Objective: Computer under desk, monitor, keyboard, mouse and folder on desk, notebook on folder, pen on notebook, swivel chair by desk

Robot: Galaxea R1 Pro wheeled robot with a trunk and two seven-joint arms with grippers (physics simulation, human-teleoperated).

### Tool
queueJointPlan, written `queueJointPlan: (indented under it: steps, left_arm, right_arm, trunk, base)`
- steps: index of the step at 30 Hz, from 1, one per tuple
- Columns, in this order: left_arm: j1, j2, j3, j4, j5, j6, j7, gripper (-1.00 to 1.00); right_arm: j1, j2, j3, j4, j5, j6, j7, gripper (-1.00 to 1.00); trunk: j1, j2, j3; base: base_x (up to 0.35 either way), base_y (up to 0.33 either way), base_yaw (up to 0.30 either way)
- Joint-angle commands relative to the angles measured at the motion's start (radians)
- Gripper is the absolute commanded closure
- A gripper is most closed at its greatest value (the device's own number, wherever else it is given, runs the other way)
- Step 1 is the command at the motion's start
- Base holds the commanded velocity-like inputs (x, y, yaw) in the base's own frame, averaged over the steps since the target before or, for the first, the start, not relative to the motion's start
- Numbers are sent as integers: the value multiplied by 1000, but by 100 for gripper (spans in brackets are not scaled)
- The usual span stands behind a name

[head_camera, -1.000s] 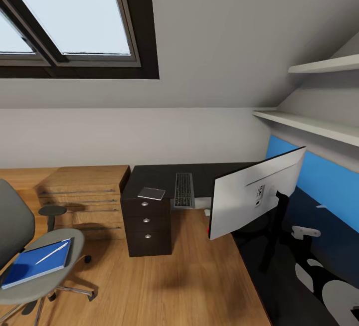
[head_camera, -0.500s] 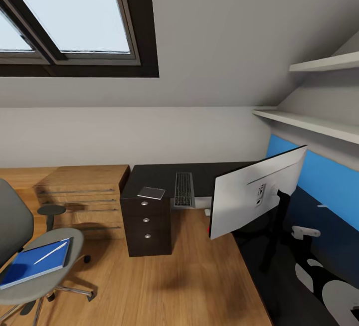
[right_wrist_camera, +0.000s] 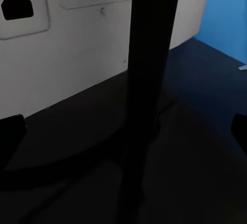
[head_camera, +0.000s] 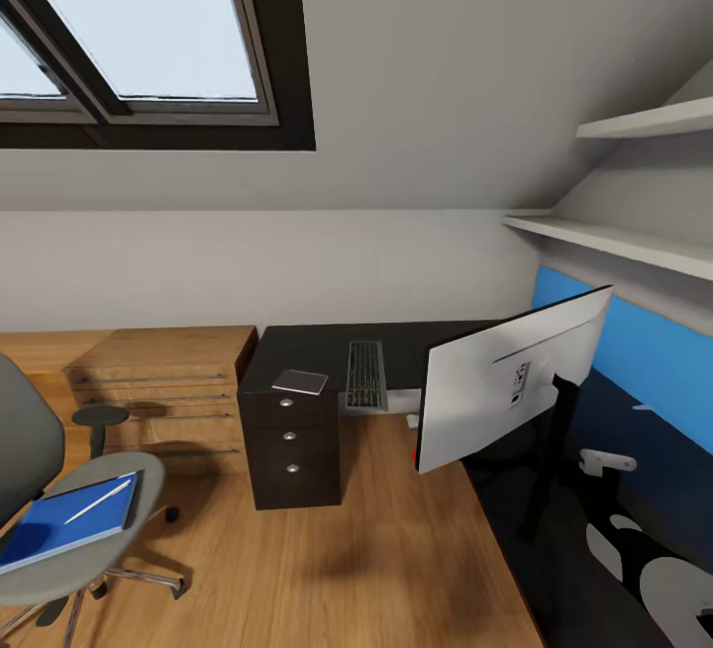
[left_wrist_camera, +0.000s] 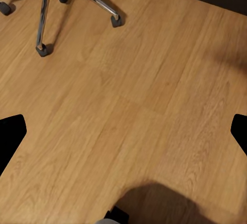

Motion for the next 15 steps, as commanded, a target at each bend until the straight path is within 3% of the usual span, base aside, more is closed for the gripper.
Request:
queueJointPlan:
  steps: [1, 15]
  left_arm:
    - [0, 1, -5, -1, 10, -6, 7, -100]
    - [0, -1, -8, -26, 9, -2, 2, -100]
  right_arm:
    - [-1, 0, 8, 1, -11, -4, 3, -100]
    - [-1, 0, 8, 1, -11, -4, 1, -100]
  trunk:
    - [4, -9, -5]
    - [58, -107, -49]
  base:
    - [0, 0, 0]
    - [0, 0, 0]
